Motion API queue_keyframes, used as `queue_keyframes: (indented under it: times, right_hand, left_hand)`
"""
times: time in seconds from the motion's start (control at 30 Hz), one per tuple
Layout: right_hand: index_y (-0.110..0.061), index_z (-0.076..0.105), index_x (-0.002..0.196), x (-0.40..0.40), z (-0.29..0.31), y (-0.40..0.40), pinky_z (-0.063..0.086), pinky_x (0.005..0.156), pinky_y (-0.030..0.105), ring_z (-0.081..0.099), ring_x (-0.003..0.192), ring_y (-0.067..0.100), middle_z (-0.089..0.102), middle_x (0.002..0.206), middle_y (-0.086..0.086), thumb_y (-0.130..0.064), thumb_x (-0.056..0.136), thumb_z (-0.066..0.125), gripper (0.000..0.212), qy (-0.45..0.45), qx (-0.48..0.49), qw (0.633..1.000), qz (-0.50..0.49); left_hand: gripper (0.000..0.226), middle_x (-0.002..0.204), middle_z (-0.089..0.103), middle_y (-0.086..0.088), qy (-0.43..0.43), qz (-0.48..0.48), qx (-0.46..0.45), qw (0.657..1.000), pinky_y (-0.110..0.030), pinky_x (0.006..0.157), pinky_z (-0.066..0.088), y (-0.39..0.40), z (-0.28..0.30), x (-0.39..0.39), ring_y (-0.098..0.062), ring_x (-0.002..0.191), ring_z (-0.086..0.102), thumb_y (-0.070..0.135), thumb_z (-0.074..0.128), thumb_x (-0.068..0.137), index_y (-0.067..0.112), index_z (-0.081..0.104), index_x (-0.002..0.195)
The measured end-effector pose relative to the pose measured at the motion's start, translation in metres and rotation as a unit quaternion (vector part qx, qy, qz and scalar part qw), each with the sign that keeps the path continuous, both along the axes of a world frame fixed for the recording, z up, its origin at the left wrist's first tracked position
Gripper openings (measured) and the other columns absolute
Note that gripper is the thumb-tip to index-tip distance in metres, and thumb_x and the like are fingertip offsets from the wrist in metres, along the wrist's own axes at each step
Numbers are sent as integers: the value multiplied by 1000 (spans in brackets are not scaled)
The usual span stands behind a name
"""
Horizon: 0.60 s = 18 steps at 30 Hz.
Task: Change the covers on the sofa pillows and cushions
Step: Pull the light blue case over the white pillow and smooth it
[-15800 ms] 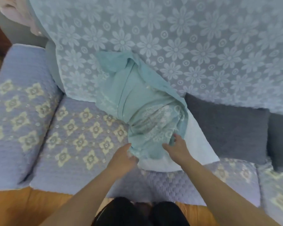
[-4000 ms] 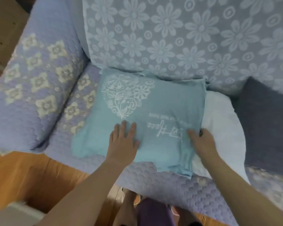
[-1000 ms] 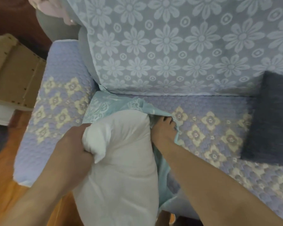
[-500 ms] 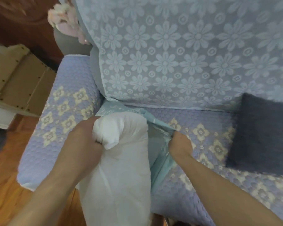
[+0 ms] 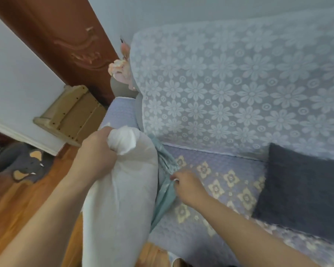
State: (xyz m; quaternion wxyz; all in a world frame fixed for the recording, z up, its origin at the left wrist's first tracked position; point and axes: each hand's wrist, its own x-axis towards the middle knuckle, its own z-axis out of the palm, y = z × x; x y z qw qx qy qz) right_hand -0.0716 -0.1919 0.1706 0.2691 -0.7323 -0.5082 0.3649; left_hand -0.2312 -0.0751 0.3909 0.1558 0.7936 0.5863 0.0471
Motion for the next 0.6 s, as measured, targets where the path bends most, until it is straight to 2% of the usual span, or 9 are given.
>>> queue_keyframes:
  times: [0.1, 0.17, 0.2, 0.23, 0.33, 0.4, 0.47, 0.53, 0.6]
  right_hand:
    - [-7, 65, 117, -20, -18, 5, 54, 85, 39, 61, 109, 32, 54, 130, 10, -12, 88, 45, 36, -91, 8, 981, 170]
    - [-7, 52, 136, -24, -29, 16, 54, 85, 41, 59, 115, 35, 35, 154, 8, -10, 91, 50, 45, -193, -25, 950, 245]
    - [-8, 44, 145, -23, -34, 23, 52, 84, 43, 59, 117, 37, 28, 160, 7, -10, 93, 52, 52, -246, -47, 931, 267]
    - [-9, 40, 147, -22, -40, 30, 51, 82, 45, 58, 116, 38, 28, 159, 9, -11, 96, 51, 52, -288, -61, 914, 278]
    - [-7, 51, 135, -9, -57, 40, 49, 77, 45, 56, 118, 36, 47, 141, 12, -8, 99, 46, 36, -421, -113, 849, 299]
    - [-7, 58, 127, -6, -60, 34, 46, 75, 42, 58, 116, 36, 56, 131, 11, -6, 99, 45, 31, -463, -162, 815, 308]
    - [-12, 66, 116, -14, -57, 21, 43, 75, 37, 63, 106, 30, 65, 119, 9, -8, 98, 46, 27, -459, -194, 812, 304]
    - [-21, 72, 107, -24, -52, 7, 39, 70, 33, 66, 95, 19, 70, 107, -2, -7, 93, 51, 29, -461, -255, 802, 282]
    - [-22, 72, 107, -22, -39, -6, 40, 66, 32, 66, 88, 17, 71, 102, -5, -2, 86, 54, 34, -431, -323, 818, 204]
  left_hand:
    - [57, 111, 62, 1, -15, 4, -30, 999, -38, 81, 44, -5, -1, -13, -27, 106, 55, -4, 52, 79, 33, 59, 122]
    - [56, 109, 62, 3, -25, -11, -33, 999, -36, 81, 43, -4, -6, -20, -23, 103, 54, -4, 54, 81, 33, 59, 122]
    - [55, 109, 63, 3, -32, -20, -32, 999, -34, 80, 42, -2, -8, -24, -21, 102, 54, -4, 55, 81, 32, 60, 122]
    - [54, 109, 62, 4, -38, -30, -32, 998, -33, 78, 41, 2, -10, -29, -20, 101, 54, -5, 55, 81, 30, 61, 122]
    - [55, 111, 59, 4, -43, -43, -35, 998, -29, 75, 37, 20, -23, -43, -15, 99, 49, -6, 55, 83, 28, 59, 126]
    - [55, 114, 59, 3, -40, -63, -36, 997, -27, 78, 33, 36, -38, -53, -15, 100, 48, -7, 55, 82, 26, 59, 126]
    - [52, 117, 63, -2, -54, -82, -58, 994, -27, 79, 34, 52, -56, -59, -22, 106, 55, -6, 55, 82, 21, 59, 126]
    - [54, 123, 65, -7, -71, -102, -80, 989, -28, 83, 37, 63, -70, -55, -26, 112, 58, -6, 56, 82, 19, 60, 131]
    - [53, 123, 65, -7, -87, -135, -90, 983, -26, 84, 38, 70, -76, -45, -25, 112, 59, -5, 58, 84, 19, 61, 131]
